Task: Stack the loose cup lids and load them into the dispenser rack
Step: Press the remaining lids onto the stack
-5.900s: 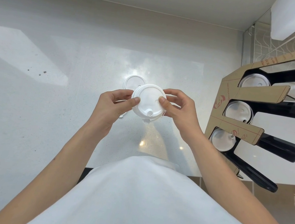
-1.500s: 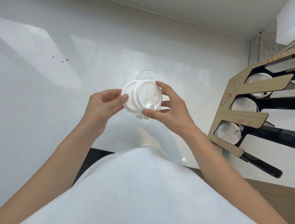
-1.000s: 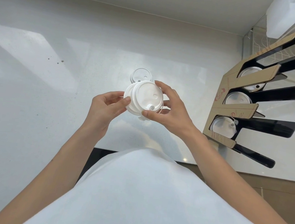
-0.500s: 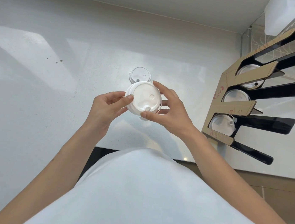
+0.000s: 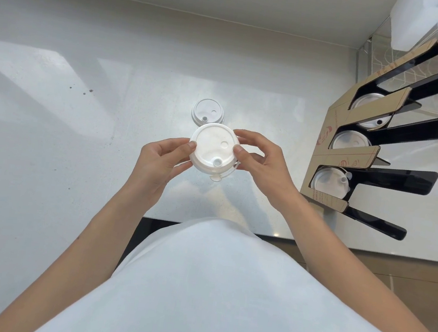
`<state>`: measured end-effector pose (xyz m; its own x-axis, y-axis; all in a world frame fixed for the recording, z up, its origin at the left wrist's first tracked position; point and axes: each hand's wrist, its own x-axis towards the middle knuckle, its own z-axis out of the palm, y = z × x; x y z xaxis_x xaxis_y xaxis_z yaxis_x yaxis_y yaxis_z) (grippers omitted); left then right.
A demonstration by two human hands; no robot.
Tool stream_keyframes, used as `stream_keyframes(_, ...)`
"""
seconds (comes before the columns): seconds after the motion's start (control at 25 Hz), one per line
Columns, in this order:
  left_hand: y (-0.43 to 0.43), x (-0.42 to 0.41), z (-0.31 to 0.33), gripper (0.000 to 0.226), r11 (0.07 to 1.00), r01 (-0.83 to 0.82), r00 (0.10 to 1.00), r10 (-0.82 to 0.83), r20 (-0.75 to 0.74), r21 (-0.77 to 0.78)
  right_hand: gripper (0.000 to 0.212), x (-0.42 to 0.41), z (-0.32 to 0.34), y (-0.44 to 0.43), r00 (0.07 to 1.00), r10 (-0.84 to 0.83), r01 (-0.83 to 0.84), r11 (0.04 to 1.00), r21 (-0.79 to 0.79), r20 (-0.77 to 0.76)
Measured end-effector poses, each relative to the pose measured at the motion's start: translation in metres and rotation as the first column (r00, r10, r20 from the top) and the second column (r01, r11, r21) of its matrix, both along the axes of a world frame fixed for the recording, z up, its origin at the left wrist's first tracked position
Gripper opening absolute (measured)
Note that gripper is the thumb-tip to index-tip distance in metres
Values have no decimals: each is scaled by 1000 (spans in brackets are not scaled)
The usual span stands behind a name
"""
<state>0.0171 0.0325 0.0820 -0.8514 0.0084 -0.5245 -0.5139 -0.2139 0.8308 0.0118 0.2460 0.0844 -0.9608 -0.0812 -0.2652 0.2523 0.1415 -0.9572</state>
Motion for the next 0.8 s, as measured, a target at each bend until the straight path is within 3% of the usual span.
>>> stream_keyframes(0.32, 3, 3, 1, 33, 1000, -19, 1000, 19, 3, -9, 30, 3, 2, 0, 1000, -30, 30, 999, 17, -8)
stream_keyframes(0.52, 4, 4, 0, 21, 999, -19, 1000, 19, 13, -26, 24, 5, -1, 0, 998, -62, 62, 997, 39, -21)
stream_keyframes(0.8, 5, 3, -4, 29, 997, -29, 1000, 28, -12, -72, 38, 0, -9, -4, 991, -126, 120, 986, 118, 38)
